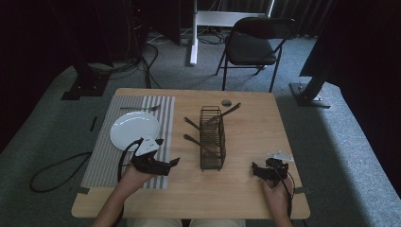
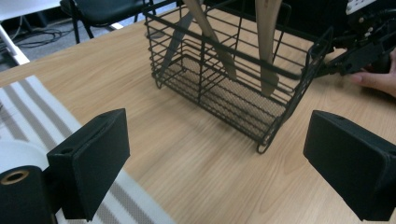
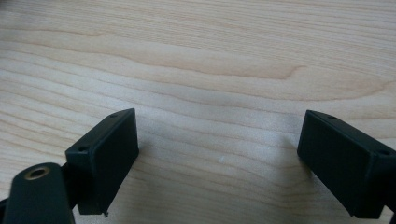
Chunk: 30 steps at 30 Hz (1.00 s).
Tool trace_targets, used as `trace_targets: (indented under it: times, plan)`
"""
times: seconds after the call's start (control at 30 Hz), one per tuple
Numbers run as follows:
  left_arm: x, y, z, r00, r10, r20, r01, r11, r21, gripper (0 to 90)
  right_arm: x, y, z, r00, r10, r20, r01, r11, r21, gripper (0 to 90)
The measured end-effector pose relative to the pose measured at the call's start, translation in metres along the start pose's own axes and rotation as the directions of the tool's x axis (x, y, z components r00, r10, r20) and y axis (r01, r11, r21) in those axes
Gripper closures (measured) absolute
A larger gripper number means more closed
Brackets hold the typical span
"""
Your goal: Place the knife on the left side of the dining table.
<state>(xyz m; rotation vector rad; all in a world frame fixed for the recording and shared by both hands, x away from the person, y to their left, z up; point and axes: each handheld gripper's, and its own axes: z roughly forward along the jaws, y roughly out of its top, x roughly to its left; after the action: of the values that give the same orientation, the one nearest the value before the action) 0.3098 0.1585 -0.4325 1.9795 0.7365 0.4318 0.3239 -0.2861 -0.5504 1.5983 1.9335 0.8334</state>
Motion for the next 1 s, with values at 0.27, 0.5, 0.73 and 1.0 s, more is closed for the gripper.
trace_targets:
  times: [0.27, 0.5, 0.73, 1.0]
  plan:
    - [-0.005, 0.018, 0.010, 0.9999, -0.001, 0.014, 0.002, 0.9985, -0.056, 13.9, 0.000, 0.000, 0.000, 1.0000, 0.000, 0.001, 0.000, 1.000, 0.000, 11.5]
    - [-0.013, 0.030, 0.021, 0.9997, -0.003, 0.023, 0.005, 0.9973, -0.073, 15.2, 0.000, 0.000, 0.000, 1.0000, 0.002, 0.001, -0.002, 1.000, 0.000, 11.5]
    - [-0.024, 0.038, 0.032, 0.9993, -0.036, -0.012, 0.035, 0.9960, -0.082, 36.8, 0.000, 0.000, 0.000, 1.0000, 0.003, 0.003, -0.003, 1.000, -0.001, 11.5]
    - [-0.024, 0.037, 0.034, 0.9950, -0.099, 0.011, 0.100, 0.9872, -0.124, 65.1, 0.000, 0.000, 0.000, 1.0000, 0.002, 0.004, -0.002, 1.000, -0.001, 11.6]
